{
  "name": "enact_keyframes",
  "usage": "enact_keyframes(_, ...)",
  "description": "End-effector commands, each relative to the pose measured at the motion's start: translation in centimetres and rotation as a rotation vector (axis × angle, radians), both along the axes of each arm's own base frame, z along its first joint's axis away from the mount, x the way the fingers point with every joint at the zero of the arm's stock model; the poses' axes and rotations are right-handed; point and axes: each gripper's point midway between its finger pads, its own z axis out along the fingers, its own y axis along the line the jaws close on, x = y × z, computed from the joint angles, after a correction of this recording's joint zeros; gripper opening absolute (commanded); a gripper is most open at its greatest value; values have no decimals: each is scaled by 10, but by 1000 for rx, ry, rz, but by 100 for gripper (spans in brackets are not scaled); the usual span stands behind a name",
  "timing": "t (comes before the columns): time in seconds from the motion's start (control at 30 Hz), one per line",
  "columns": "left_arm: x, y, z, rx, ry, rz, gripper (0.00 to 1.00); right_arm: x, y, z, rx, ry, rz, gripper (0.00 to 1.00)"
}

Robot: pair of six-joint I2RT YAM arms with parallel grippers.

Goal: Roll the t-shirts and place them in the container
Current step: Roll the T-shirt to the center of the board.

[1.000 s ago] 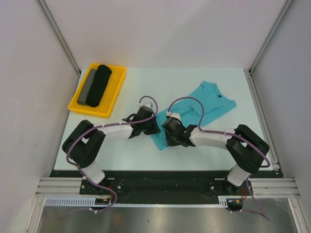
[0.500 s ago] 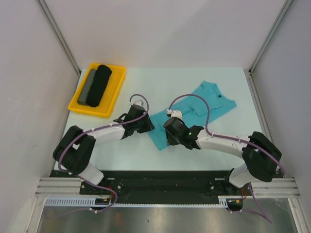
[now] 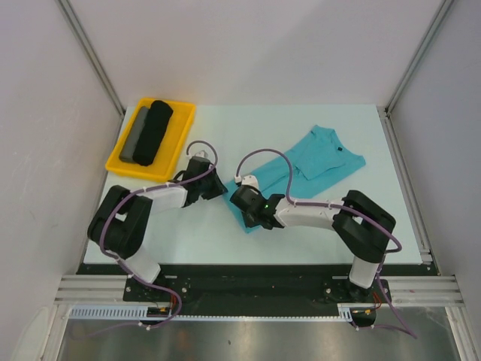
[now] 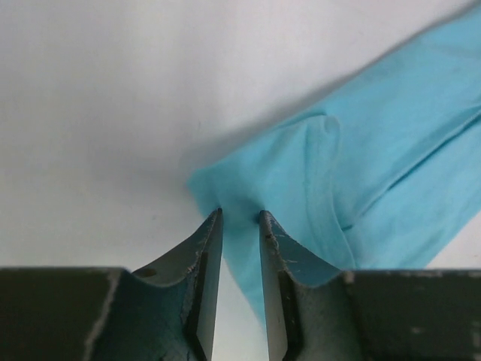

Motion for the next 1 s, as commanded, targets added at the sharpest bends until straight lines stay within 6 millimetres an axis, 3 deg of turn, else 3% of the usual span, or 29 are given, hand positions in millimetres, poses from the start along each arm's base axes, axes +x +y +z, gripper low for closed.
enact_keyframes(0.0, 27, -14, 5, -42, -30, -17, 30, -1, -6, -18, -78, 10, -26, 26)
enact_keyframes(0.13, 22, 1, -11, 28, 40, 40, 27, -17, -2, -24, -90, 21, 6, 27)
enact_keyframes(0.23, 20, 15, -9, 82, 39, 72, 27, -22, -3, -21, -96, 23, 10, 27)
enact_keyframes(0.3, 21, 18, 5, 83, 2, 66, 29, -20, -5, -10, -85, 4, 4, 30)
enact_keyframes(0.4, 19, 23, 26, 90, -44, 67, 41, -17, -6, 10, -60, -30, 7, 32)
enact_keyframes(0.5, 15, 26, 33, 93, -52, 67, 45, -17, -2, 27, -20, -54, 16, 36)
enact_keyframes(0.63, 8, 21, 19, 70, -13, 48, 46, -22, 7, 38, 7, -77, 55, 41)
enact_keyframes(0.7, 8, 14, 15, 28, -13, 38, 48, -28, 14, 32, 3, -70, 88, 41)
enact_keyframes(0.77, 2, 15, -1, 33, 24, 40, 49, -32, 18, 29, -10, -70, 108, 42)
enact_keyframes(0.97, 8, 11, -17, 14, 22, 57, 52, -43, 27, 13, -60, -78, 150, 42)
